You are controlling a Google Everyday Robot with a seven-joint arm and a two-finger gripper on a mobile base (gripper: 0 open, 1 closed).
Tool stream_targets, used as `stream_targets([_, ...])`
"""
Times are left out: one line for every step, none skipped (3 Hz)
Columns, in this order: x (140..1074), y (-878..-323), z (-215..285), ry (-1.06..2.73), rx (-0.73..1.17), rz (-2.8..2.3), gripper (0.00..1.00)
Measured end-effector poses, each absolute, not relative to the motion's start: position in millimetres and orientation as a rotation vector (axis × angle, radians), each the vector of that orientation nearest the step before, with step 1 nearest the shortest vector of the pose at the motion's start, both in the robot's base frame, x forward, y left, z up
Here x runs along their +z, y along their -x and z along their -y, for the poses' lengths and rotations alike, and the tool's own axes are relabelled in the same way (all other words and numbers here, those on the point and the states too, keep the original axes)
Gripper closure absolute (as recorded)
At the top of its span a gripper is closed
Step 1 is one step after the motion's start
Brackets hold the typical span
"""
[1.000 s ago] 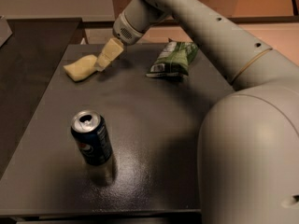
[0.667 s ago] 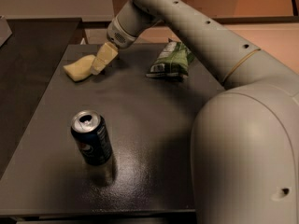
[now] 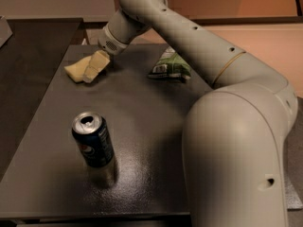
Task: Pick sponge
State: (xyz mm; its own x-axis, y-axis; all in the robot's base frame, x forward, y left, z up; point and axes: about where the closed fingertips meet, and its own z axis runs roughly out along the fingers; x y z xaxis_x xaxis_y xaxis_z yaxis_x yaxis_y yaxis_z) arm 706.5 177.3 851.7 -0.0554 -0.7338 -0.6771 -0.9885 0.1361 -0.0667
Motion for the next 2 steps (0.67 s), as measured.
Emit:
stream_targets([845.5, -706.1, -186.1, 1.67, 0.61, -1.843, 0.18])
stream_targets([842.2, -704.5, -190.8, 1.69, 0.626, -1.841, 0.42])
